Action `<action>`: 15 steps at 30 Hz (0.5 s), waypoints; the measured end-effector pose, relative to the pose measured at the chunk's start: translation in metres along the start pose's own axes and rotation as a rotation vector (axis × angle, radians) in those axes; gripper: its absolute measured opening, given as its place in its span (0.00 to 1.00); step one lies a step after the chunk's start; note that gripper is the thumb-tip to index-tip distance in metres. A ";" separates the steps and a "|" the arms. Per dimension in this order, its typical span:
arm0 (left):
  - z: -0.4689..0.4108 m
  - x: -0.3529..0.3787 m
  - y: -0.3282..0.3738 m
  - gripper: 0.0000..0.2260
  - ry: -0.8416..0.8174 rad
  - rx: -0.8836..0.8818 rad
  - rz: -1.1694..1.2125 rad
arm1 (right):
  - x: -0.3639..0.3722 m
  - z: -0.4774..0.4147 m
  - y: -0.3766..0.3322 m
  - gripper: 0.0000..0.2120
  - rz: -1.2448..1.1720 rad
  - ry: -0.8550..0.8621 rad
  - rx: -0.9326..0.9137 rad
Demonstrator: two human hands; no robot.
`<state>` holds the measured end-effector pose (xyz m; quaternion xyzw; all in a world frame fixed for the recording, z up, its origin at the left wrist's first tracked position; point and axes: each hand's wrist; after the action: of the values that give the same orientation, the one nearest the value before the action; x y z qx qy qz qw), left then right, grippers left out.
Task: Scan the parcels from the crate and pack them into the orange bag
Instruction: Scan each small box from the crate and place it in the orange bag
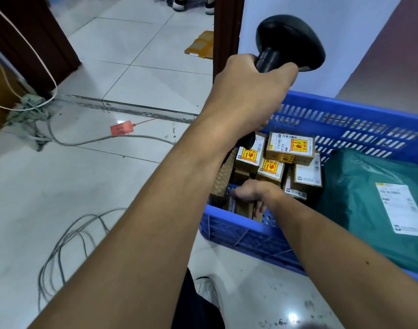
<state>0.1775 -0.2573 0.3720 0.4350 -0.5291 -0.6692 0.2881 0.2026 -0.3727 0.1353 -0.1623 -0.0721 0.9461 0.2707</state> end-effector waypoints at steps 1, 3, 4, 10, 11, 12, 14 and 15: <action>0.000 0.000 0.000 0.05 0.001 0.003 0.005 | -0.002 0.004 0.002 0.22 0.002 0.026 -0.012; 0.001 0.000 0.000 0.05 0.014 0.007 0.023 | -0.009 0.012 0.008 0.25 -0.004 0.063 -0.035; 0.001 0.000 0.000 0.05 0.017 0.009 0.032 | -0.013 0.019 0.013 0.26 -0.016 0.084 -0.050; -0.002 0.003 -0.002 0.05 0.050 -0.002 0.025 | -0.035 0.055 0.040 0.26 -0.112 0.214 -0.132; -0.002 0.006 0.000 0.05 0.051 0.008 0.022 | -0.039 0.064 0.047 0.26 -0.146 0.239 -0.140; -0.002 0.008 0.001 0.05 0.058 0.020 0.017 | -0.045 0.073 0.054 0.25 -0.179 0.265 -0.161; -0.001 0.013 0.004 0.05 0.061 0.054 0.003 | -0.056 0.100 0.071 0.22 -0.243 0.338 -0.209; -0.001 0.015 0.005 0.04 0.059 0.068 -0.005 | -0.060 0.115 0.079 0.20 -0.273 0.373 -0.233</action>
<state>0.1712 -0.2717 0.3725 0.4652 -0.5417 -0.6386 0.2869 0.1725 -0.4768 0.2412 -0.3526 -0.1506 0.8399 0.3842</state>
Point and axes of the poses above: each hand's wrist, its own z-axis away from the middle knuckle, its own x-axis out of the palm, y = z × x, and after that the axes turned 15 degrees about -y, right-handed
